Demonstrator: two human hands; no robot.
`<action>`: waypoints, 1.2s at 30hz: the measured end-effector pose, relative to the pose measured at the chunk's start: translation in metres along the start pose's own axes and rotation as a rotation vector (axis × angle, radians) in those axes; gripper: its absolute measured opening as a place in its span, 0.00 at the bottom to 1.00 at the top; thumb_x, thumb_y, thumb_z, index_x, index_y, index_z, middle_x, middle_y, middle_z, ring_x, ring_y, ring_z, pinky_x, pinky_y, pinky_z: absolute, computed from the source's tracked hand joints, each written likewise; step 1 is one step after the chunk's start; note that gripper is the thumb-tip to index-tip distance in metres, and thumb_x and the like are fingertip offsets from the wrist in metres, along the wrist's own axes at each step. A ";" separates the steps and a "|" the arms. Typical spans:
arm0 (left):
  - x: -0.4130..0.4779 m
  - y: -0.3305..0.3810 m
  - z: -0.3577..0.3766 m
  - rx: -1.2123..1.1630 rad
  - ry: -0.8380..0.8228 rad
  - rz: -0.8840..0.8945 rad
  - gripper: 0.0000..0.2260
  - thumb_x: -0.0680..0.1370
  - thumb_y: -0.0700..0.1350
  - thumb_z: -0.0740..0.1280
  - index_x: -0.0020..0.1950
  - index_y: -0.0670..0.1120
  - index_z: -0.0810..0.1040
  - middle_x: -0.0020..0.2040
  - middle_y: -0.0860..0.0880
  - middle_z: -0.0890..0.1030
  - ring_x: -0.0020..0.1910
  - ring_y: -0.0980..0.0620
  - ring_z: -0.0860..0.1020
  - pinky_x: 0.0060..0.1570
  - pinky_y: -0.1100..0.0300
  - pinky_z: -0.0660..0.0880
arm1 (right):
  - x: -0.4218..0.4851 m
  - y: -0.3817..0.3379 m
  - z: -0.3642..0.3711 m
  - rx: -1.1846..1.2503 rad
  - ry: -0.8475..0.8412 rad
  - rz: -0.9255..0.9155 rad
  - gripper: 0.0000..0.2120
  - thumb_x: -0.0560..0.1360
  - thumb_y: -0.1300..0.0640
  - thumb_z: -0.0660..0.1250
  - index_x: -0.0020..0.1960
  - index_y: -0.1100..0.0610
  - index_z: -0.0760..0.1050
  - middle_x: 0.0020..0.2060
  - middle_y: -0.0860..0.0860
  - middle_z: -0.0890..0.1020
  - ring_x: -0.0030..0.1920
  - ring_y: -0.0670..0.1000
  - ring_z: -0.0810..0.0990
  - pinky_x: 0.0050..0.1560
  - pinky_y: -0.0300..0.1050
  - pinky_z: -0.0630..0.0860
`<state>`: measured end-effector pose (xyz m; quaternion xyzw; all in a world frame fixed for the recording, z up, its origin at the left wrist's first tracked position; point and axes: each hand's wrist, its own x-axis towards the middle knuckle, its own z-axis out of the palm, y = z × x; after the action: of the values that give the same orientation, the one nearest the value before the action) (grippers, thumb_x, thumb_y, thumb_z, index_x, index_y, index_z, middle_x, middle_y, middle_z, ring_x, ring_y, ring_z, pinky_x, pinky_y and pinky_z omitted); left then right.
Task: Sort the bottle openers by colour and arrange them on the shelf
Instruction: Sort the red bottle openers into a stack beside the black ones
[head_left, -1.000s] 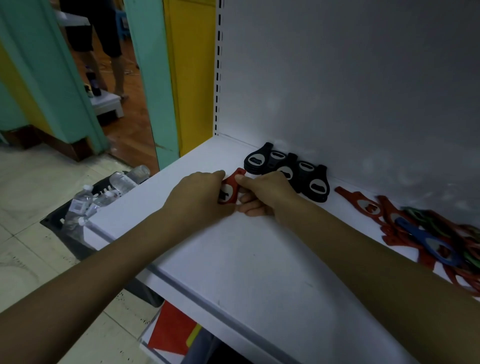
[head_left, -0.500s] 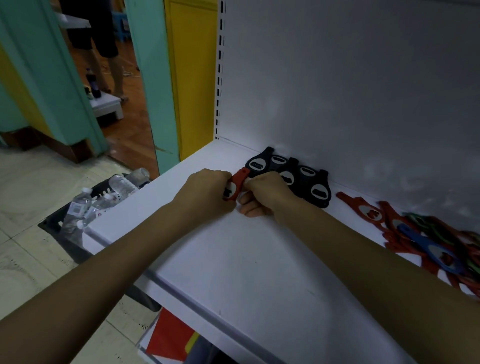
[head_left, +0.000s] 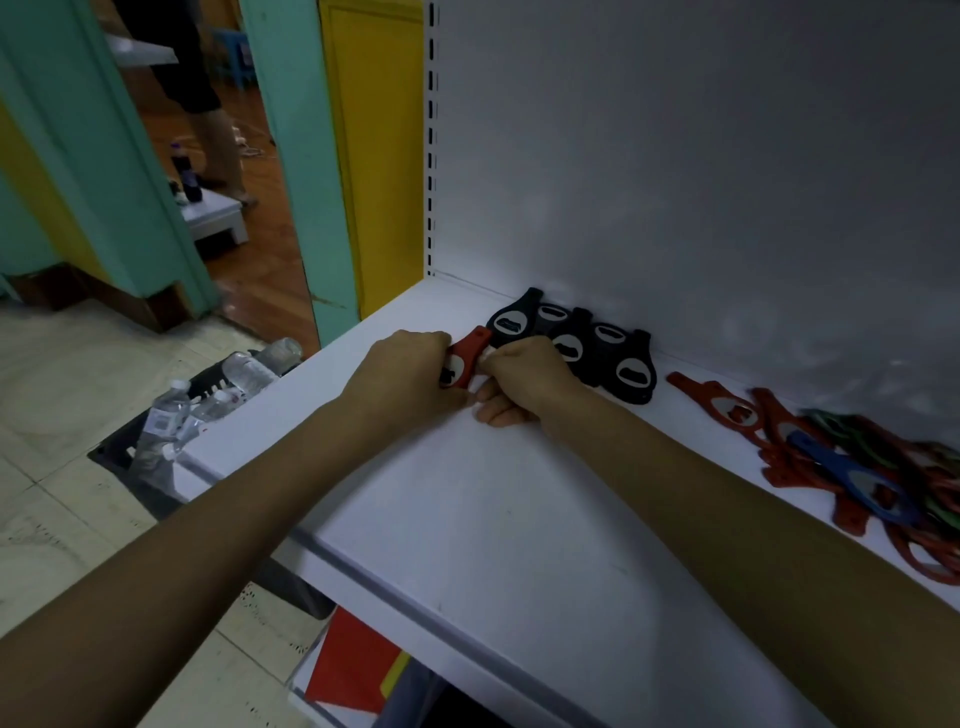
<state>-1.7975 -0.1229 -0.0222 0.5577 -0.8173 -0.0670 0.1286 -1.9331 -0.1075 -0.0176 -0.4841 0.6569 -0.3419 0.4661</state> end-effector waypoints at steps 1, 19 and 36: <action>-0.003 0.002 -0.001 0.017 -0.006 0.000 0.28 0.71 0.56 0.70 0.66 0.43 0.70 0.61 0.42 0.76 0.58 0.44 0.74 0.49 0.57 0.69 | -0.005 0.001 -0.002 -0.009 -0.002 -0.019 0.09 0.80 0.60 0.60 0.47 0.63 0.76 0.31 0.57 0.81 0.25 0.50 0.80 0.27 0.41 0.80; 0.006 0.215 0.074 -0.757 -0.015 0.395 0.13 0.75 0.40 0.66 0.60 0.46 0.73 0.41 0.56 0.76 0.41 0.54 0.77 0.42 0.66 0.72 | -0.093 0.104 -0.188 -0.894 0.597 -0.324 0.14 0.72 0.58 0.64 0.57 0.52 0.79 0.53 0.51 0.82 0.55 0.56 0.76 0.52 0.48 0.73; 0.016 0.209 0.083 -1.280 -0.124 0.148 0.11 0.81 0.49 0.60 0.40 0.52 0.77 0.32 0.57 0.81 0.35 0.57 0.79 0.34 0.67 0.75 | -0.093 0.112 -0.171 -0.826 0.657 -0.791 0.12 0.77 0.58 0.62 0.40 0.56 0.82 0.34 0.49 0.83 0.34 0.49 0.78 0.42 0.44 0.73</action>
<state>-2.0138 -0.0631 -0.0465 0.3081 -0.6579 -0.5640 0.3926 -2.1205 0.0142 -0.0358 -0.6986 0.6146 -0.3371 -0.1435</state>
